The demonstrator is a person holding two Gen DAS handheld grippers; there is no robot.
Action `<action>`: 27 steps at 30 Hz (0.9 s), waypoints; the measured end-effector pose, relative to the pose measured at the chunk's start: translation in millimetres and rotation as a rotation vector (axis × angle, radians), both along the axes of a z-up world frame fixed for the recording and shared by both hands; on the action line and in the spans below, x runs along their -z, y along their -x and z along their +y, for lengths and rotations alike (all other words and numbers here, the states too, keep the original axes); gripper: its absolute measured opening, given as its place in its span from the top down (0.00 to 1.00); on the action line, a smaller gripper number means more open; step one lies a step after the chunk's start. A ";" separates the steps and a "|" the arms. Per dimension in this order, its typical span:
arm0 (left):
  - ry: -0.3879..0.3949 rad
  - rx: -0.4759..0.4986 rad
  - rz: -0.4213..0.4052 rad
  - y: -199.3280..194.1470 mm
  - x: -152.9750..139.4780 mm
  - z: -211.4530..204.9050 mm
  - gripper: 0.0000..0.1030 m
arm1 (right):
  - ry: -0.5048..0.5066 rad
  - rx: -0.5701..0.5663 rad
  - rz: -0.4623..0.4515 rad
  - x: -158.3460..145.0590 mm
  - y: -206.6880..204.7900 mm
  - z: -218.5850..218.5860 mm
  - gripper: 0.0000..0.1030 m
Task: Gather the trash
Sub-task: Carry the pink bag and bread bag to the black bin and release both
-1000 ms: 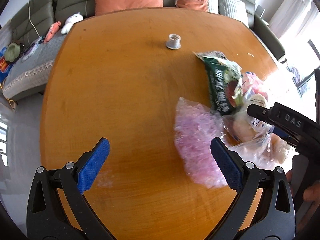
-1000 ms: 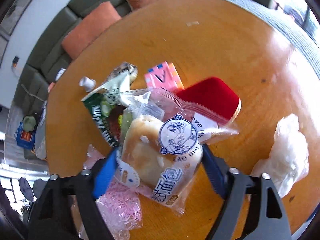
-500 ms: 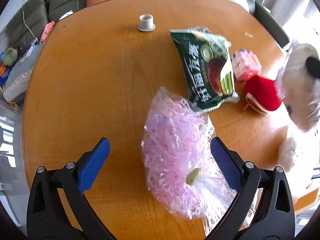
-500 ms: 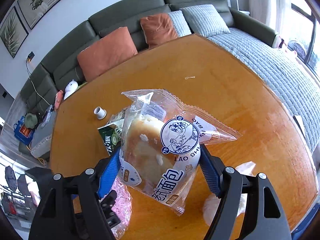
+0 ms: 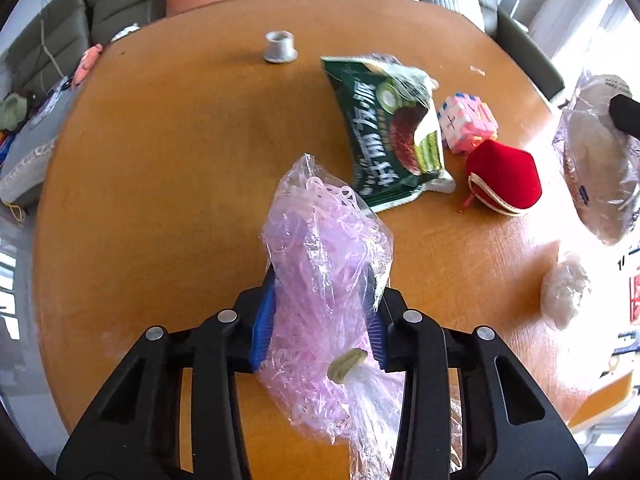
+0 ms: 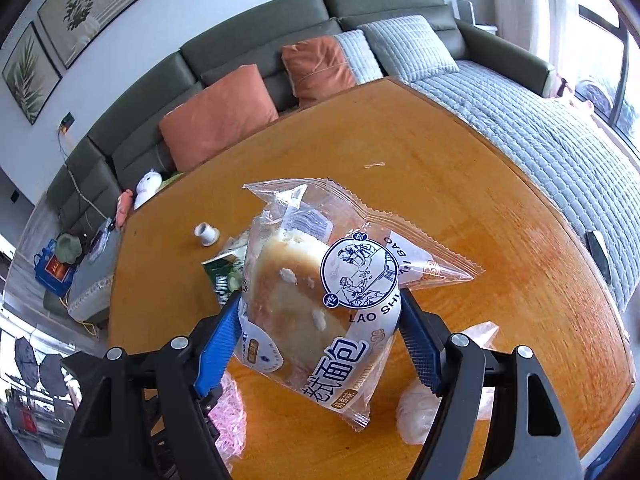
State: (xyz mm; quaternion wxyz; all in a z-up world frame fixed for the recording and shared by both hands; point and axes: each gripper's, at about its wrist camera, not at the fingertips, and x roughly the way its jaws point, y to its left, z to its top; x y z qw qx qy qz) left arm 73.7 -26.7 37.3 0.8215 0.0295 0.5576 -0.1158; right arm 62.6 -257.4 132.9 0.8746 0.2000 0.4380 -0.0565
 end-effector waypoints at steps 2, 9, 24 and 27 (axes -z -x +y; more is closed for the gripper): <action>0.016 -0.019 -0.025 6.7 -9.5 14.5 0.63 | 0.003 -0.021 -0.008 -4.6 -2.0 13.7 0.27; 0.041 -0.104 -0.074 21.6 -32.1 74.6 0.63 | 0.017 -0.117 -0.019 -13.4 -10.8 79.4 0.27; 0.055 -0.332 -0.106 47.7 -37.3 241.0 0.63 | 0.053 -0.357 -0.014 -17.7 -21.2 248.2 0.27; 0.048 -0.386 -0.107 54.9 -37.1 276.7 0.63 | 0.046 -0.410 -0.012 -16.8 -21.0 282.8 0.27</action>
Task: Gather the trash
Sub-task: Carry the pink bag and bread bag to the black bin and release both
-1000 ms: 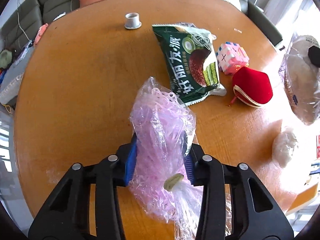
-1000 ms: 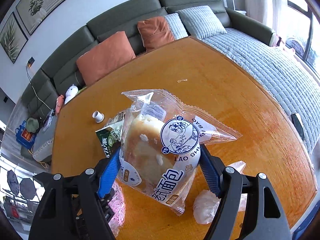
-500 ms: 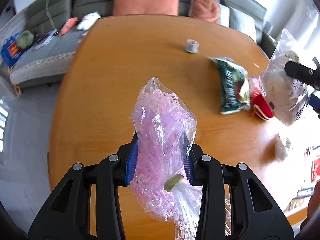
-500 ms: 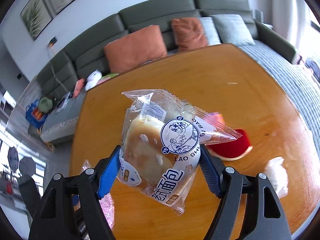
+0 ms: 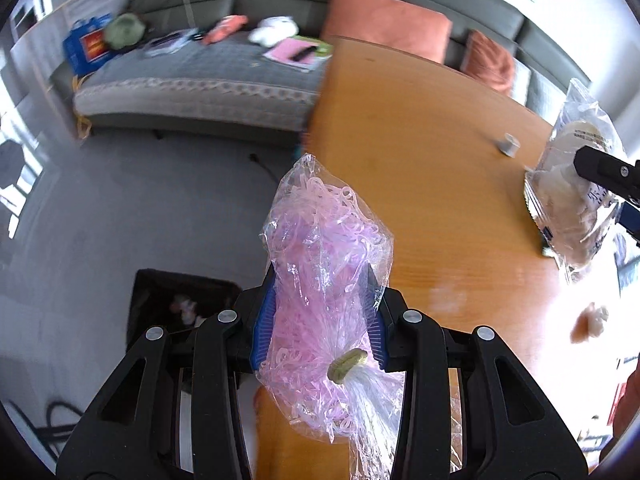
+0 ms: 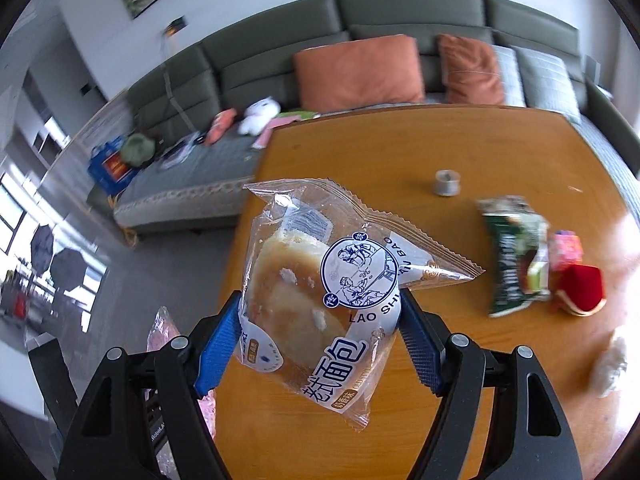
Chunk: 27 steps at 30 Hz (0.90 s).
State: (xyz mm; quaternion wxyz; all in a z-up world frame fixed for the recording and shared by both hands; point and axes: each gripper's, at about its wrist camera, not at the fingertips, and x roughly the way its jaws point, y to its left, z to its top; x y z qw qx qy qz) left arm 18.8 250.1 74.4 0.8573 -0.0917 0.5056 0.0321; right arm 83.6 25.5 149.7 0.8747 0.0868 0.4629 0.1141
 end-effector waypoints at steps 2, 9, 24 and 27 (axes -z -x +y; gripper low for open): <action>0.000 -0.041 -0.003 6.0 -0.6 23.5 0.63 | -0.004 -0.027 0.003 0.7 -0.1 18.1 0.27; -0.002 -0.193 -0.005 43.6 0.9 100.0 0.63 | -0.009 -0.184 0.011 2.7 8.3 108.7 0.27; 0.004 -0.533 0.075 134.0 31.6 232.1 0.62 | 0.060 -0.608 0.099 30.6 54.4 304.7 0.26; 0.009 -0.564 0.095 138.6 40.2 247.8 0.55 | 0.093 -0.687 0.150 44.0 57.5 340.1 0.24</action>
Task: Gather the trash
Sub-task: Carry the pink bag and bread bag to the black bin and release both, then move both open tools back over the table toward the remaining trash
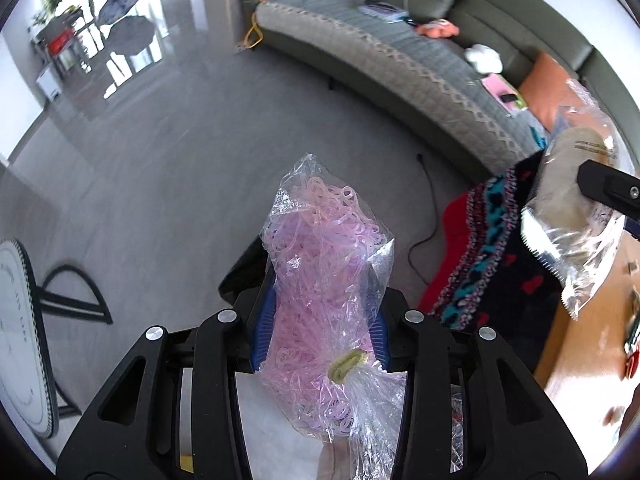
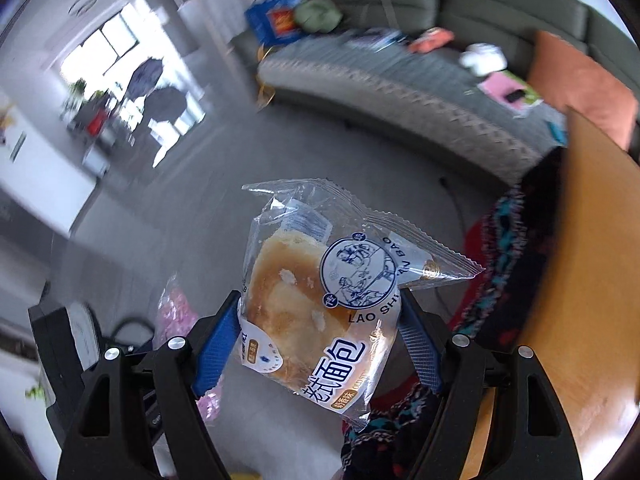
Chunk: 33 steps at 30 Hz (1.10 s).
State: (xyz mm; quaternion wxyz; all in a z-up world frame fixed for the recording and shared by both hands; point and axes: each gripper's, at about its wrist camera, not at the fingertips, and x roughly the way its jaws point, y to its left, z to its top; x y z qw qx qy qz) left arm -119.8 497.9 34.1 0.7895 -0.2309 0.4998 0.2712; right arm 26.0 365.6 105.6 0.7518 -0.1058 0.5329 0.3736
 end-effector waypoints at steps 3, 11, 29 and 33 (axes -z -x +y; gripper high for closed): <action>-0.024 -0.043 0.029 -0.8 3.6 13.9 0.06 | 0.059 -0.043 -0.039 6.2 4.6 29.5 0.20; -0.071 -0.113 0.036 7.0 -0.5 41.9 0.06 | 0.045 -0.081 -0.093 0.0 15.1 42.3 0.18; -0.115 0.018 -0.005 -20.7 -29.7 -15.2 0.06 | -0.050 0.020 -0.084 -35.8 -3.5 -29.8 0.18; -0.134 0.072 -0.030 -32.8 -43.3 -43.4 0.06 | -0.067 0.067 -0.093 -47.0 -9.4 -67.1 0.18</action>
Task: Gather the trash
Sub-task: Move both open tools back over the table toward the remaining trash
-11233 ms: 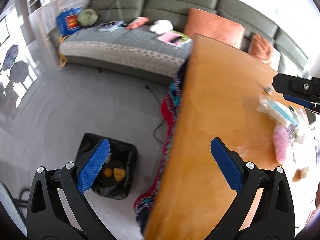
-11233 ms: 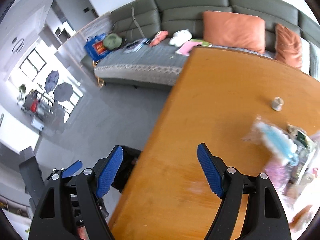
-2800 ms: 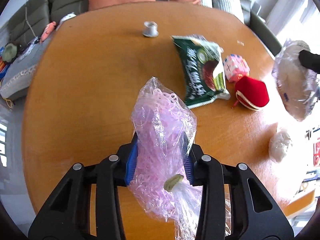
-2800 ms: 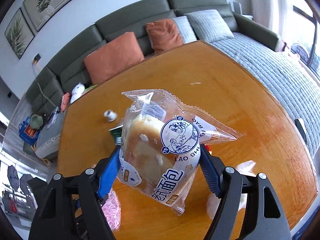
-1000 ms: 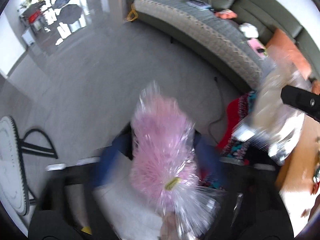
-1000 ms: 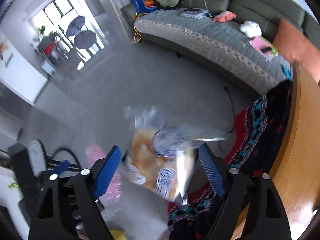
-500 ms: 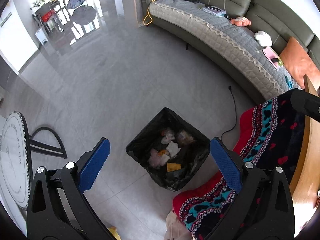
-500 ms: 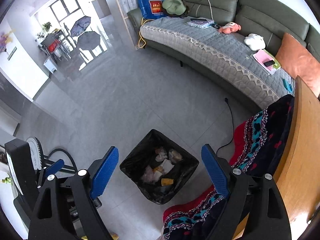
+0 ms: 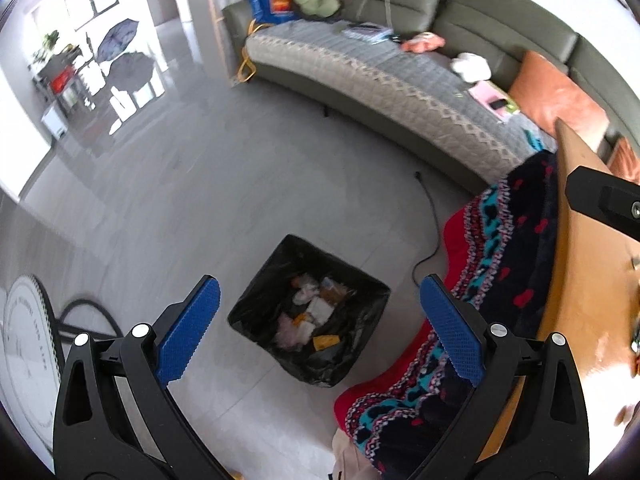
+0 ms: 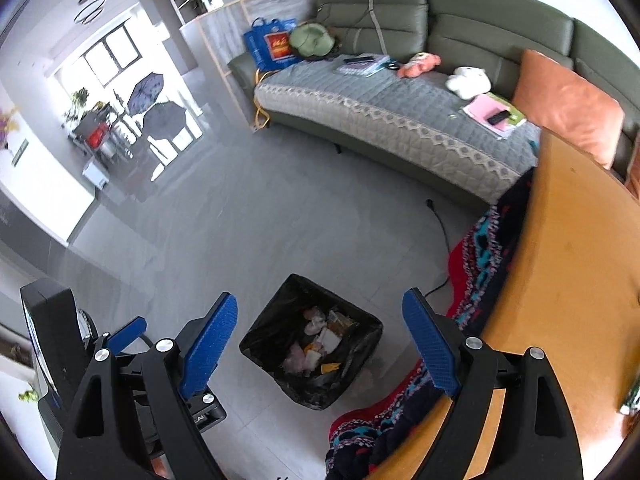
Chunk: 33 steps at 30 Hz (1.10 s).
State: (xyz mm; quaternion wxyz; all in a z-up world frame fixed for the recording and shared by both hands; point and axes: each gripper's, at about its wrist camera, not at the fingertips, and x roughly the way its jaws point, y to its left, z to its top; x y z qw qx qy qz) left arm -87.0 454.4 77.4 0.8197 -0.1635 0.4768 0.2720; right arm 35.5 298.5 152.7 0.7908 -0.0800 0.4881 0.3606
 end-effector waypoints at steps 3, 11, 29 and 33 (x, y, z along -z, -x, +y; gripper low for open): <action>-0.004 0.045 -0.012 -10.3 -8.0 -22.6 0.06 | -0.011 0.037 -0.008 -6.4 -4.4 -29.8 0.18; -0.002 0.214 -0.042 -40.6 -22.7 -107.1 0.06 | -0.038 0.179 -0.017 -13.8 -15.2 -127.4 0.18; -0.015 0.568 -0.040 -100.8 -30.5 -308.0 0.06 | -0.042 0.530 -0.035 -1.6 -33.8 -366.6 0.18; 0.000 0.620 -0.036 -109.5 -28.4 -343.3 0.06 | -0.035 0.598 -0.020 4.4 -34.5 -414.0 0.18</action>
